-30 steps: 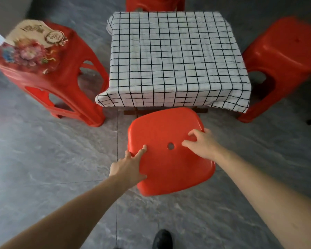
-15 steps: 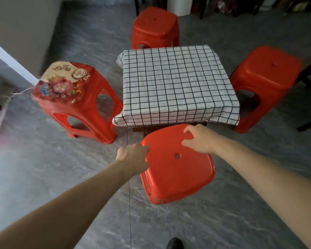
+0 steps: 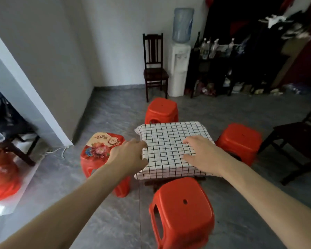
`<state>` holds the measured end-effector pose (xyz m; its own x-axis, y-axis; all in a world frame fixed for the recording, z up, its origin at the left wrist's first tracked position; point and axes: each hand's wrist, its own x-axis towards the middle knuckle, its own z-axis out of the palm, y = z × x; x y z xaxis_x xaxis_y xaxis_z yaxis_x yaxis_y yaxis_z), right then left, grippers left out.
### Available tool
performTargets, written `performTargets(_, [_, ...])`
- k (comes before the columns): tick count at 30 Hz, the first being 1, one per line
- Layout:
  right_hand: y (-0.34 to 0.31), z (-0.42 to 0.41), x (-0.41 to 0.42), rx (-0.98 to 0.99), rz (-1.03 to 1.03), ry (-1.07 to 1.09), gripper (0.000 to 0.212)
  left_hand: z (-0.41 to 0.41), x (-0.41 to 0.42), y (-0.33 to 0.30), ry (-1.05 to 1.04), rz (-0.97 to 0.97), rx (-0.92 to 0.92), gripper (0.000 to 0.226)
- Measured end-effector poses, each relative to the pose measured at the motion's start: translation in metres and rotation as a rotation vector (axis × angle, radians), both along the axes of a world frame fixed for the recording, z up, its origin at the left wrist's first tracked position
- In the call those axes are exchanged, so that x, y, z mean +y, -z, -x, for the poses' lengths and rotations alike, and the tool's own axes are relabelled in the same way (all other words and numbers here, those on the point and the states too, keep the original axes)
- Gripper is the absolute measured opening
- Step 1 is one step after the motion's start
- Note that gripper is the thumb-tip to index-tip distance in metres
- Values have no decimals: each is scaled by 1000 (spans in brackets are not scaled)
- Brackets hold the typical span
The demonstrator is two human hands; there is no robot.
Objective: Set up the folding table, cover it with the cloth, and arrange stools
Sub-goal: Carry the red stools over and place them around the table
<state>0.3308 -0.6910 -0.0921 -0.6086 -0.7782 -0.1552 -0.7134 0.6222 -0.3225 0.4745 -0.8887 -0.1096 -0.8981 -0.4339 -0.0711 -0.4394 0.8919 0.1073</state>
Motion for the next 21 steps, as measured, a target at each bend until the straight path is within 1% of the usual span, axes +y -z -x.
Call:
performTargets(4, [-65, -49, 22, 114, -1, -8, 57, -43, 12, -69, 46, 77, 134, 53])
performTargets(6, [-88, -68, 33, 176, 3, -7, 58, -60, 21, -92, 74, 114, 211, 53])
performTargets(8, [-105, -84, 45, 218, -6, 7, 59, -72, 31, -105, 117, 146, 250, 54])
performTargets(14, [-128, -108, 84, 303, 25, 95, 63, -73, 67, -118, 217, 182, 202, 71])
performTargets(21, [-134, -101, 138, 325, 54, 201, 65, -42, 116, -137, 318, 193, 167, 73])
